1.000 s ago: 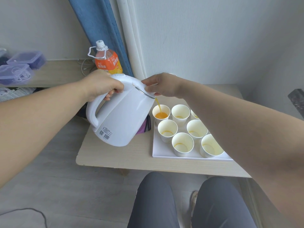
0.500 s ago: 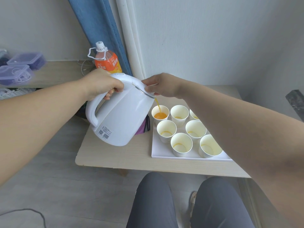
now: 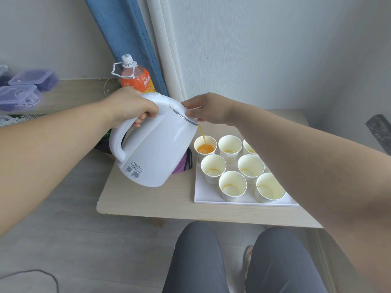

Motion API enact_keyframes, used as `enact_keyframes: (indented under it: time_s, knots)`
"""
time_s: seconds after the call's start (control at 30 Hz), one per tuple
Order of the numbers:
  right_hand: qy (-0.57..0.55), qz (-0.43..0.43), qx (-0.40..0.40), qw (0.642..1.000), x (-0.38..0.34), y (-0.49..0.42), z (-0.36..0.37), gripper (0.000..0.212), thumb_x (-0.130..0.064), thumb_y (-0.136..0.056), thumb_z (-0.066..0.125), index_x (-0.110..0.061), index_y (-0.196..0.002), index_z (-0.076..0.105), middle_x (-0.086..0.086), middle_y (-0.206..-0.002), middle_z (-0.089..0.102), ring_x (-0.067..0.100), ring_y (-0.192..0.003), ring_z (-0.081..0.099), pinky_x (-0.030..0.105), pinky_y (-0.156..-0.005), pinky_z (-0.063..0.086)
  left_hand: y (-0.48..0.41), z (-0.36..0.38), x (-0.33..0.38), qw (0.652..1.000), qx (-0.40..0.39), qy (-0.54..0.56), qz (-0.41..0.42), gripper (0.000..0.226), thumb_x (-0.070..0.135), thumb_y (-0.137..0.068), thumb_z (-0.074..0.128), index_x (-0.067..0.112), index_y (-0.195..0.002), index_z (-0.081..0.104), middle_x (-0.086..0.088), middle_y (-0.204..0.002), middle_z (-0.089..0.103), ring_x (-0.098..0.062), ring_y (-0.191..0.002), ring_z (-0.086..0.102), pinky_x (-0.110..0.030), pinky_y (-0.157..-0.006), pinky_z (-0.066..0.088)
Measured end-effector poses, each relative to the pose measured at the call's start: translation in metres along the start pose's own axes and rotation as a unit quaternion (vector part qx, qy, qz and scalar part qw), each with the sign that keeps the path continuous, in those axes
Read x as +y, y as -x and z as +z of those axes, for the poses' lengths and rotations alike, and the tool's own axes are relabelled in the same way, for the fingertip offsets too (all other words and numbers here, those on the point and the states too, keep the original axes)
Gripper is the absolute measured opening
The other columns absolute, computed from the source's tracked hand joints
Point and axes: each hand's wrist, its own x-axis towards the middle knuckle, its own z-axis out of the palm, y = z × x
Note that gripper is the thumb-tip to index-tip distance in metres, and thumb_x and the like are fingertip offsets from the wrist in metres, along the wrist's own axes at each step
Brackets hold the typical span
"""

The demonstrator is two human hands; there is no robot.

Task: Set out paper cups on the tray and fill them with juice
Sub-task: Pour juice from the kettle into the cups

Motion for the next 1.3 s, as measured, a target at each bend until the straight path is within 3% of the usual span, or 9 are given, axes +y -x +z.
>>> enact_keyframes:
  time_s: [0.13,0.3,0.43,0.6,0.83,1.3]
  knots:
    - [0.003,-0.001,-0.001,1.0,0.0,0.001,0.0,0.036,-0.025,-0.094,0.056,-0.026,-0.13,0.06,-0.01,-0.11,0.062,0.008,-0.098,0.056,0.024,-0.098,0.043,-0.002,0.0,0.0,1.0,-0.002,0.005,0.001,0.025,-0.001,-0.07,0.061,0.009,-0.092,0.058,-0.005,-0.046,0.039,-0.018,-0.044,0.033,-0.023,-0.045,0.035]
    - [0.005,-0.002,0.0,1.0,0.0,0.001,-0.001,0.036,-0.027,-0.094,0.056,-0.026,-0.13,0.059,-0.011,-0.11,0.06,0.009,-0.1,0.056,0.027,-0.101,0.044,-0.001,0.001,0.001,1.0,-0.001,0.003,0.002,0.014,-0.002,-0.07,0.061,0.008,-0.073,0.05,-0.005,-0.045,0.038,-0.019,-0.045,0.032,-0.023,-0.045,0.034]
    - [0.005,-0.005,-0.002,1.0,-0.001,0.001,-0.001,0.035,-0.026,-0.095,0.055,-0.027,-0.129,0.06,-0.011,-0.11,0.062,0.009,-0.099,0.056,0.026,-0.1,0.044,-0.002,0.0,0.001,1.0,0.0,0.003,0.002,0.019,-0.002,-0.07,0.061,0.007,-0.086,0.056,-0.005,-0.046,0.039,-0.017,-0.042,0.033,-0.023,-0.044,0.034]
    - [0.003,-0.001,-0.001,1.0,0.0,0.0,-0.001,0.035,-0.028,-0.094,0.056,-0.027,-0.129,0.06,-0.011,-0.109,0.061,0.009,-0.099,0.056,0.025,-0.099,0.044,-0.002,0.0,0.002,1.0,-0.001,-0.003,0.002,0.015,-0.002,-0.07,0.06,0.008,-0.071,0.049,-0.007,-0.048,0.038,-0.018,-0.045,0.032,-0.023,-0.045,0.033]
    - [0.002,-0.004,-0.001,1.0,0.001,-0.003,0.0,0.036,-0.029,-0.094,0.057,-0.027,-0.13,0.06,-0.01,-0.109,0.061,0.009,-0.097,0.056,0.023,-0.095,0.044,-0.004,-0.001,0.001,1.0,-0.001,-0.004,-0.001,0.017,-0.002,-0.069,0.06,0.009,-0.069,0.047,-0.006,-0.047,0.038,-0.019,-0.044,0.032,-0.023,-0.045,0.033]
    - [0.005,0.008,-0.003,1.0,0.006,-0.009,0.002,0.041,-0.033,-0.092,0.059,-0.027,-0.133,0.057,-0.006,-0.123,0.062,0.013,-0.112,0.057,0.031,-0.103,0.044,-0.005,0.0,0.001,1.0,0.002,-0.008,-0.001,0.017,-0.002,-0.07,0.06,0.008,-0.064,0.047,-0.008,-0.048,0.039,-0.018,-0.044,0.033,-0.023,-0.045,0.034]
